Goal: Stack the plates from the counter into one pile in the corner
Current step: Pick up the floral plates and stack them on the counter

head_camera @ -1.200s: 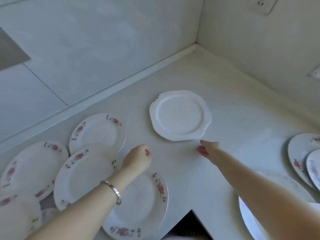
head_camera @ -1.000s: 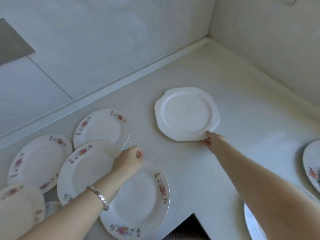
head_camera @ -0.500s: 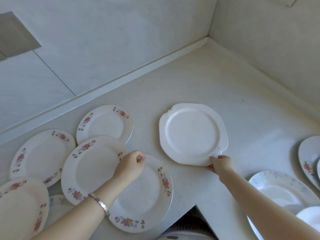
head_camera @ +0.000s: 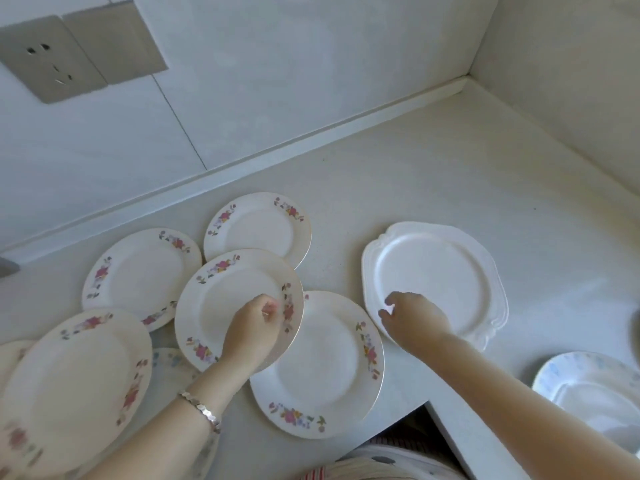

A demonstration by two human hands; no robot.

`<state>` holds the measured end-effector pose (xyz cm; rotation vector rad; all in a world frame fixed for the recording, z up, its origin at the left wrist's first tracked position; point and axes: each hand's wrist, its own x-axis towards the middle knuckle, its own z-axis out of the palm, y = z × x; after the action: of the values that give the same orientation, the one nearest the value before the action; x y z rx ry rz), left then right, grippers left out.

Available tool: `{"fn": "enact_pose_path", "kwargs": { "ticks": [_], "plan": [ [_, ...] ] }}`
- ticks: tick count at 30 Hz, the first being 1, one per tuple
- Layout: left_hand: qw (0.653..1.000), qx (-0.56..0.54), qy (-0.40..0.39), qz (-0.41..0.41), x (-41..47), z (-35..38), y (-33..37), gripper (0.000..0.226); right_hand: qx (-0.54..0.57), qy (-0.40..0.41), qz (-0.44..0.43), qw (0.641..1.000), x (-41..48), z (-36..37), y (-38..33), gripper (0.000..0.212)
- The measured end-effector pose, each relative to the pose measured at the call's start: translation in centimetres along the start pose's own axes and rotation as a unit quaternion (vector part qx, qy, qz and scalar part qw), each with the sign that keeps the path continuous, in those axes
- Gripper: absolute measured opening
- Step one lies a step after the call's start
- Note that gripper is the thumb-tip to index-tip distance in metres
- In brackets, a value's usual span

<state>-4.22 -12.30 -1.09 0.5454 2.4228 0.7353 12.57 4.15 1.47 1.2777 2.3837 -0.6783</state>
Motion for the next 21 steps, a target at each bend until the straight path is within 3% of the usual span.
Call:
{"fn": "enact_pose_path", "kwargs": {
  "ticks": [2, 6, 10, 12, 14, 17, 21],
  "plan": [
    [0.998, 0.049, 0.038, -0.013, 0.5, -1.3, -1.7, 0.033, 0.08, -0.025, -0.048, 0.995, 1.2, 2.0, -4.3, 0.041],
    [0.971, 0.178, 0.074, -0.142, 1.8, -4.1, -5.2, 0.059, 0.17, -0.127, -0.002, 0.977, 2.8, 6.4, -10.1, 0.055],
    [0.974, 0.015, 0.062, -0.219, 3.2, -5.4, -7.5, 0.061, 0.41, -0.132, 0.076, 0.899, 3.4, 8.9, -12.2, 0.031],
    [0.966, -0.051, 0.056, -0.246, 3.6, -5.7, -8.0, 0.057, 0.473, -0.116, 0.084, 0.87, 3.4, 9.0, -11.9, 0.016],
    [0.96, -0.068, 0.059, -0.267, 3.5, -5.9, -8.2, 0.051, 0.496, -0.112, 0.069, 0.859, 2.8, 8.2, -11.3, 0.016],
    [0.969, -0.091, 0.056, -0.225, 2.8, -5.5, -6.7, 0.036, 0.51, -0.085, 0.034, 0.856, 1.8, 6.0, -9.2, 0.016],
    [0.988, -0.095, 0.067, -0.098, 2.2, -4.4, -1.4, 0.015, 0.536, -0.014, 0.011, 0.844, 0.8, 1.8, -3.6, 0.018]
  ]
}}
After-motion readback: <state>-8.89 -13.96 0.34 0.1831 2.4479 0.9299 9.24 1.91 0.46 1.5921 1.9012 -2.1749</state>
